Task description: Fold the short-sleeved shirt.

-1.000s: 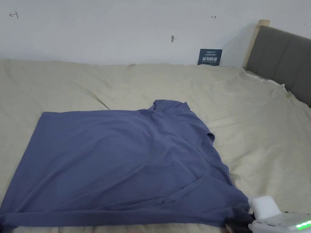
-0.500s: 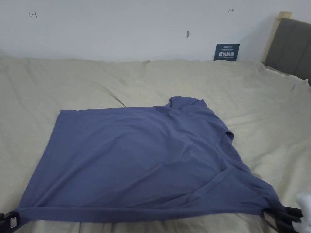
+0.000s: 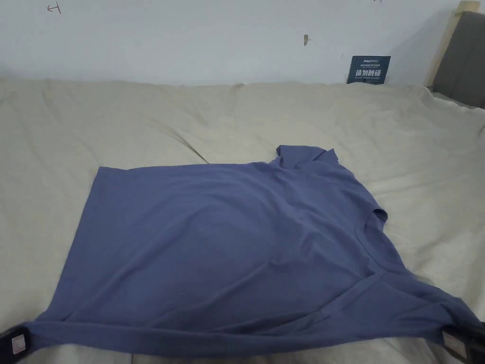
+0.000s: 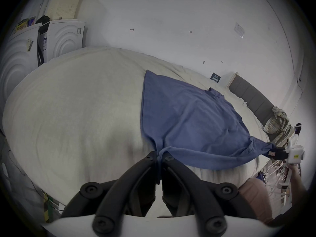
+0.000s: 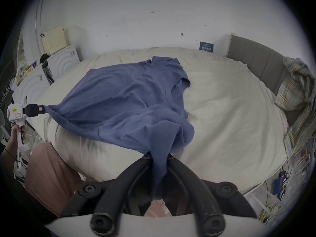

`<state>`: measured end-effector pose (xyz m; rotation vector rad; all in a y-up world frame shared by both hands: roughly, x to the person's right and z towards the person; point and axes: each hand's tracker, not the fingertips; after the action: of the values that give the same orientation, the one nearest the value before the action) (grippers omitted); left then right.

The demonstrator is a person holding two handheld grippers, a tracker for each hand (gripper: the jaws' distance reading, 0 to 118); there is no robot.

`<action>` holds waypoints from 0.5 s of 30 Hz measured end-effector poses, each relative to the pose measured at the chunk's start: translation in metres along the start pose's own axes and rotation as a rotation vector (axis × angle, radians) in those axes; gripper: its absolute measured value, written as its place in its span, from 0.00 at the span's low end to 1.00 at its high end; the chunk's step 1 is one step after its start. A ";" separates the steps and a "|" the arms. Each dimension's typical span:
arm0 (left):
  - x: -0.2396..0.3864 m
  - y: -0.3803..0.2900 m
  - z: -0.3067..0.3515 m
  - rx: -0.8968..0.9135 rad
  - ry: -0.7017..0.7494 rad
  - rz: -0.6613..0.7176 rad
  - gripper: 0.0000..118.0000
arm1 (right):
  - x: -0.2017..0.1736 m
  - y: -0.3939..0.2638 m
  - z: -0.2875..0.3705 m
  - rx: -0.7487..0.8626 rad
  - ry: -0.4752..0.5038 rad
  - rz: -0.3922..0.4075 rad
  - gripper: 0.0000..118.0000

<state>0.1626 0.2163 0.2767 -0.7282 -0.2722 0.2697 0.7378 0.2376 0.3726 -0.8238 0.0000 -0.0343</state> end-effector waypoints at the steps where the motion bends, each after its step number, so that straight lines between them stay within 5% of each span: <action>1: 0.003 0.012 -0.003 -0.002 -0.002 0.006 0.04 | 0.000 0.012 0.000 -0.005 0.004 0.003 0.05; 8: 0.002 0.101 -0.078 -0.131 0.036 0.023 0.04 | 0.031 0.131 -0.081 -0.209 0.118 -0.106 0.05; 15: -0.021 0.155 -0.187 -0.318 0.053 0.141 0.04 | 0.037 0.216 -0.214 -0.396 0.003 -0.106 0.05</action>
<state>0.1829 0.2053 0.0337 -1.0693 -0.2155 0.3446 0.7786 0.2261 0.0699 -1.2190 -0.0354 -0.1384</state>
